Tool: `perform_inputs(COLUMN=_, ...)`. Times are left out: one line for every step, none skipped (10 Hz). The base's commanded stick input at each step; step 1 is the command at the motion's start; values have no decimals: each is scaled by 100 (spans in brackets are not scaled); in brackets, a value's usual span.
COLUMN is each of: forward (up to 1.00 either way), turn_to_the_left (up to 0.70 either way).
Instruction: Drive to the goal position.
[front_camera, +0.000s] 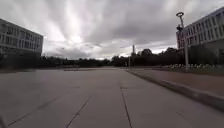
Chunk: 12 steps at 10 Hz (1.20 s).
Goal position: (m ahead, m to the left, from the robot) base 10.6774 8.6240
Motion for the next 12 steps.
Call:
perform_inputs(forward=70, turn_to_the_left=0)
perform_inputs(forward=70, turn_to_the_left=0)
perform_inputs(forward=70, turn_to_the_left=0)
perform_inputs(forward=70, turn_to_the_left=0)
perform_inputs(forward=70, turn_to_the_left=0)
perform_inputs(forward=70, turn_to_the_left=0)
perform_inputs(forward=70, turn_to_the_left=0)
perform_inputs(forward=70, turn_to_the_left=0)
perform_inputs(forward=70, turn_to_the_left=0)
perform_inputs(forward=70, turn_to_the_left=1)
perform_inputs(forward=70, turn_to_the_left=4)
perform_inputs(forward=70, turn_to_the_left=18)
